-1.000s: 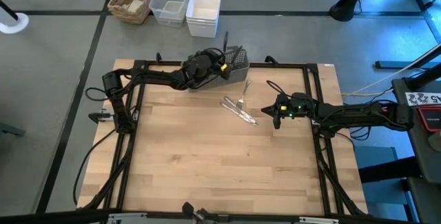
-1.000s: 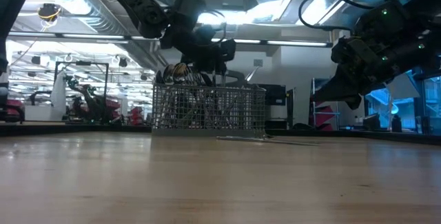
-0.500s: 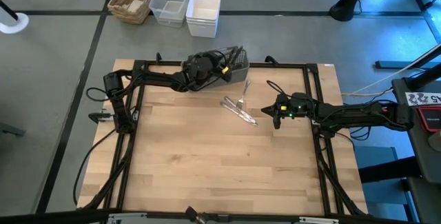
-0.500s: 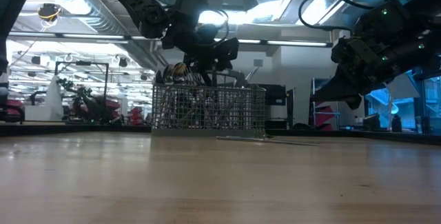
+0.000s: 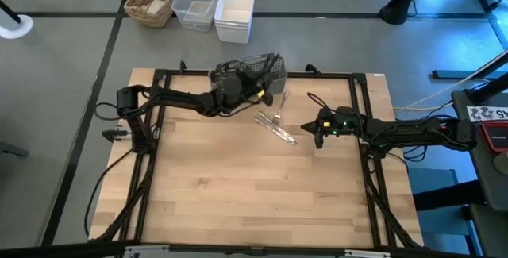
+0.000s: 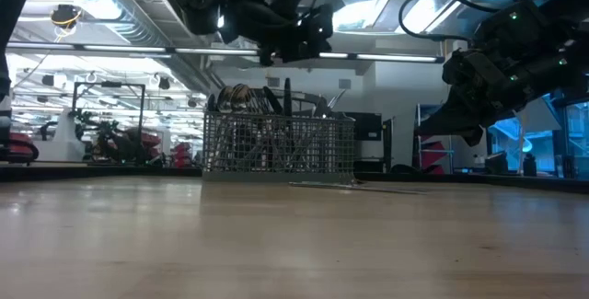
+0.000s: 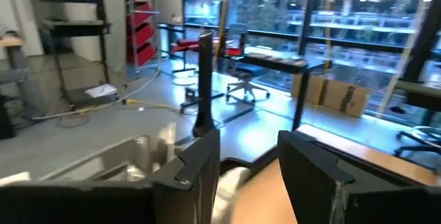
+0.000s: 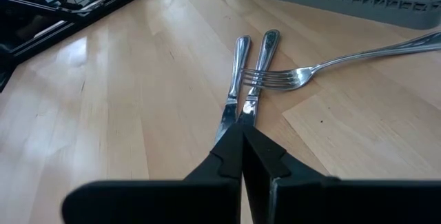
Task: Sort silverware
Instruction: Put the silver fork into the silverware rack
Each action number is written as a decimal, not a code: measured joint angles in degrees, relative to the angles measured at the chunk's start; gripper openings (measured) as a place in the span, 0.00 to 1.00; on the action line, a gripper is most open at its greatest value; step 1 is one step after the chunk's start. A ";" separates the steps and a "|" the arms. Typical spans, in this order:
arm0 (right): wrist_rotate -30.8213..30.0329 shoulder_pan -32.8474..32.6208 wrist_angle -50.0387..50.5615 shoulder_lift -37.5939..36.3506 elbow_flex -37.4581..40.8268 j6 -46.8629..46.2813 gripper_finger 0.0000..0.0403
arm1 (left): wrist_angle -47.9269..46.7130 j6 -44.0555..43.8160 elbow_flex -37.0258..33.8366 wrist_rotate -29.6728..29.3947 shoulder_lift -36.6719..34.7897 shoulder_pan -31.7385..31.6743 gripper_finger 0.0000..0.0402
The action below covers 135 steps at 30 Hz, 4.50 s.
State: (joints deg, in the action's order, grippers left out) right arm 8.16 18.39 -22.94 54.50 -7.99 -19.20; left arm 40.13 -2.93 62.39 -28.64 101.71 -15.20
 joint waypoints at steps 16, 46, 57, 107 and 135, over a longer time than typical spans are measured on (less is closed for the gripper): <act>-4.70 0.00 -1.14 0.00 0.00 6.10 0.02 | -20.26 -4.96 0.00 6.73 0.37 10.22 0.34; -12.72 3.83 34.64 39.43 -42.99 72.32 0.25 | -54.36 -47.86 -0.04 5.80 0.31 26.89 0.34; -13.13 3.76 38.17 44.91 -48.22 85.86 0.25 | -62.51 -56.50 -0.07 1.25 0.31 32.24 0.34; -12.88 5.95 45.09 50.86 -48.52 85.40 0.23 | -61.99 -57.12 -0.09 -1.29 0.31 33.55 0.34; -5.96 6.01 54.11 44.59 -47.76 60.96 0.02 | -62.84 -54.69 -0.11 -5.43 -1.20 34.35 0.34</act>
State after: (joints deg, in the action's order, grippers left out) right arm 2.20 24.40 31.17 99.09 -55.75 41.76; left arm -22.71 -57.63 62.28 -34.07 100.51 19.14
